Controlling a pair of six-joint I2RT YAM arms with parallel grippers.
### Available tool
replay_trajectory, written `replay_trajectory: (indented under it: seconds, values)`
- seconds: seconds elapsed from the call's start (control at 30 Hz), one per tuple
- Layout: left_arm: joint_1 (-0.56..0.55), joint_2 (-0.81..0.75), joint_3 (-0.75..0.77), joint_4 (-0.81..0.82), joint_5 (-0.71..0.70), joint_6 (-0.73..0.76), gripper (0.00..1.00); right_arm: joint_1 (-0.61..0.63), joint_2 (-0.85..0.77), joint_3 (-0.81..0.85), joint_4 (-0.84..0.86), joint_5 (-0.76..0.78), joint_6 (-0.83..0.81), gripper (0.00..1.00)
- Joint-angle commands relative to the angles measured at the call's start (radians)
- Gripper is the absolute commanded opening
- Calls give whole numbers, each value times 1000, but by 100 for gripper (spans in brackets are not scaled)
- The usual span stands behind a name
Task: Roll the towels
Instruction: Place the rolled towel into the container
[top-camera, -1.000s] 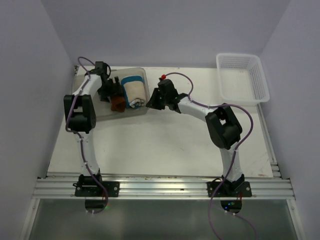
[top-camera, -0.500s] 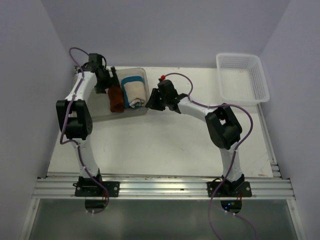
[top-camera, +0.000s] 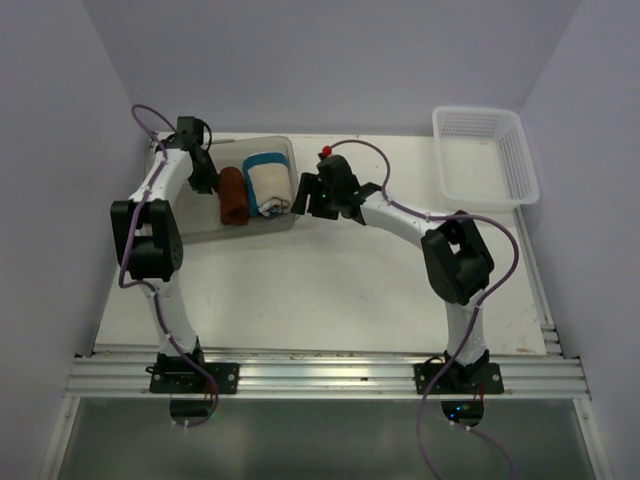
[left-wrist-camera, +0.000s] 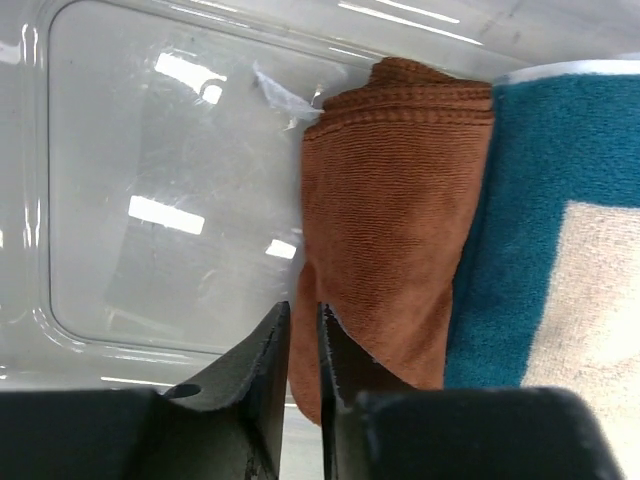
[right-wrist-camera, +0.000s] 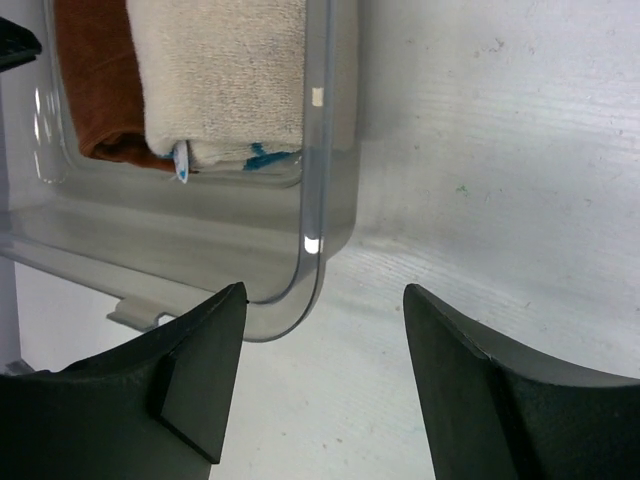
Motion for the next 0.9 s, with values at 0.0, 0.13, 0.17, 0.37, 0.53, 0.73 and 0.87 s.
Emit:
replay_trajectory:
  seconds: [0.0,0.13,0.17,0.37,0.53,0.73,0.87]
  values:
    - [17,-30,-23,37,-10,-17,18,4,-70,58,-44,16,-57,68]
    - [21,11,-21,34,14,-10,13,2,-114,50,-52,33,-69,69]
    - [20,33,-21,34,25,-6,13,2,-125,44,-50,37,-69,69]
    - [8,97,-23,87,148,26,8,4,-167,19,-67,62,-85,70]
    - [-11,142,-3,94,179,15,8,4,-194,4,-90,45,-72,69]
    - [-11,122,2,74,67,29,17,8,-242,-25,-119,80,-85,70]
    - [-11,116,29,-3,-76,15,38,8,-297,-53,-206,161,-102,75]
